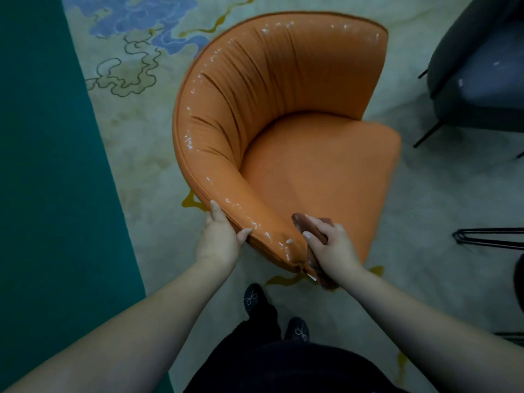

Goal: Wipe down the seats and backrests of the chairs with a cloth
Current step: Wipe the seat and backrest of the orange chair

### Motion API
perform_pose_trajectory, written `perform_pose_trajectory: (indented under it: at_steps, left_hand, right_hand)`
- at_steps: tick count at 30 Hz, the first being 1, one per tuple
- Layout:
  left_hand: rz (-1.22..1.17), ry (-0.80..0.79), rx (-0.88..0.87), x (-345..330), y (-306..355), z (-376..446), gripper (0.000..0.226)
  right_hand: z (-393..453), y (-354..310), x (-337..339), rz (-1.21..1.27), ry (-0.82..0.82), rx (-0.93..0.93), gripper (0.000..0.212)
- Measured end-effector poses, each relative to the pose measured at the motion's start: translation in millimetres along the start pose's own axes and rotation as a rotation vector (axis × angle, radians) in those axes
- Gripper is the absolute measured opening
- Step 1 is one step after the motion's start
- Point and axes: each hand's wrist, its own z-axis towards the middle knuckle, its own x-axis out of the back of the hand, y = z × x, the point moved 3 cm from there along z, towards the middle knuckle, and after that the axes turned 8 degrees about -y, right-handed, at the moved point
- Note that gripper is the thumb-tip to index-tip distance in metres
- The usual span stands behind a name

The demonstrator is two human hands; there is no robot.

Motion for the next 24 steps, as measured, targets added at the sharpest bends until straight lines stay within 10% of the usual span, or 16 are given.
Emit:
perform_pose_trajectory:
  at_steps: [10, 24]
  left_hand:
    - [-0.072, -0.045, -0.054, 7, -9, 10, 0.123]
    - [0.005, -0.084, -0.039, -4, -6, 27, 0.131]
  right_hand:
    - [-13, 6, -56, 0.318, 0.198, -0.112, 0.036]
    - [1, -19, -94, -0.074, 0.397, -0.148, 0.040]
